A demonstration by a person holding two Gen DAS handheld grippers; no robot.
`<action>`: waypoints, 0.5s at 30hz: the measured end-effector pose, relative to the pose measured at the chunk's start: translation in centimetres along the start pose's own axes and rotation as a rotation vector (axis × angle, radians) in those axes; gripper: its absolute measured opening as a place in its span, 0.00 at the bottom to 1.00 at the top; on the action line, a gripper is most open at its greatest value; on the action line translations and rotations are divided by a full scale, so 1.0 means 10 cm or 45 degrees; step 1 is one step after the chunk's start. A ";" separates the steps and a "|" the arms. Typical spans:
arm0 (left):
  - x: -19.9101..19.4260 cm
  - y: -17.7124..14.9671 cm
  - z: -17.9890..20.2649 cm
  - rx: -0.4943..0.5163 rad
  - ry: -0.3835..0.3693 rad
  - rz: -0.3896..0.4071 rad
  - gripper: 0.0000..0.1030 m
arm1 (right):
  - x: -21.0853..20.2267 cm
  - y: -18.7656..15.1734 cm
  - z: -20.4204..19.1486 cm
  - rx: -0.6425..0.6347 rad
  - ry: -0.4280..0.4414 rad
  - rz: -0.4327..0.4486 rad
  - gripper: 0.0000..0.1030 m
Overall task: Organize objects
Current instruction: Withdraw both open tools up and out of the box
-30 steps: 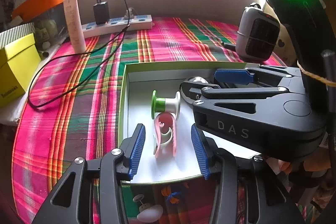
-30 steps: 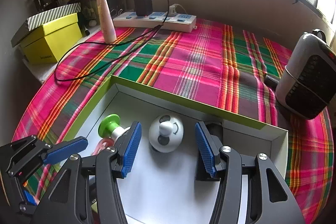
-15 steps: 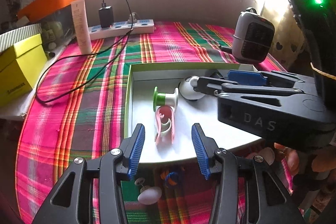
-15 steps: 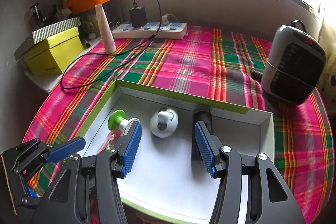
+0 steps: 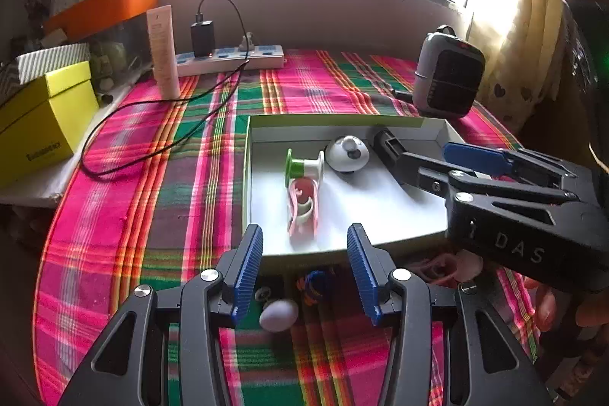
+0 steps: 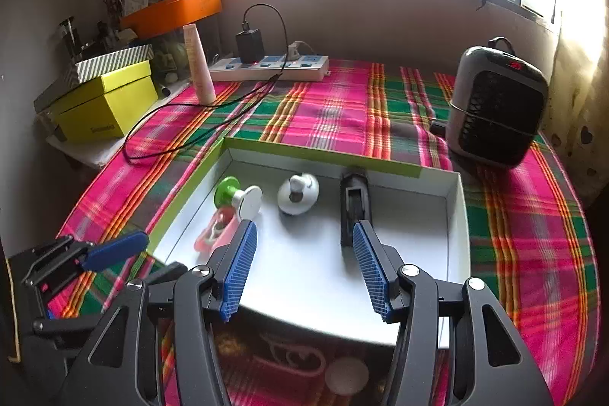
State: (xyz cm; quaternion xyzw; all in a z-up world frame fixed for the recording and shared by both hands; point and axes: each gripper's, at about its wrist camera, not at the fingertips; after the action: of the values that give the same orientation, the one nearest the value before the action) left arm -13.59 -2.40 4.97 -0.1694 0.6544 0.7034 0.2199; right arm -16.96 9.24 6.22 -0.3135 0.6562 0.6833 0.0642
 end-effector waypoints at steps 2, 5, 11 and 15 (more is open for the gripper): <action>-0.03 -0.01 -0.01 -0.001 -0.001 0.005 0.44 | -0.06 -0.03 -0.01 0.001 -0.006 0.008 0.53; -0.10 -0.04 -0.02 -0.005 -0.009 0.014 0.44 | -0.14 -0.07 -0.01 0.008 -0.007 0.022 0.53; -0.25 -0.10 -0.08 -0.001 -0.022 0.038 0.44 | -0.31 -0.20 0.00 0.017 -0.029 0.038 0.53; -0.31 -0.16 -0.12 -0.021 -0.042 0.043 0.44 | -0.42 -0.28 0.00 0.013 -0.033 0.049 0.53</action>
State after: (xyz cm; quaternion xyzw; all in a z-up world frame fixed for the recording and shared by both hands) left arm -10.13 -3.82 5.14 -0.1485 0.6476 0.7150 0.2175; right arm -12.25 10.97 5.97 -0.2916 0.6647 0.6851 0.0610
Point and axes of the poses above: each gripper's, at about its wrist camera, not at the fingertips, and x roughly the way its jaws point, z to its right, y to its top, and after that the axes turned 14 degrees about z, right-handed
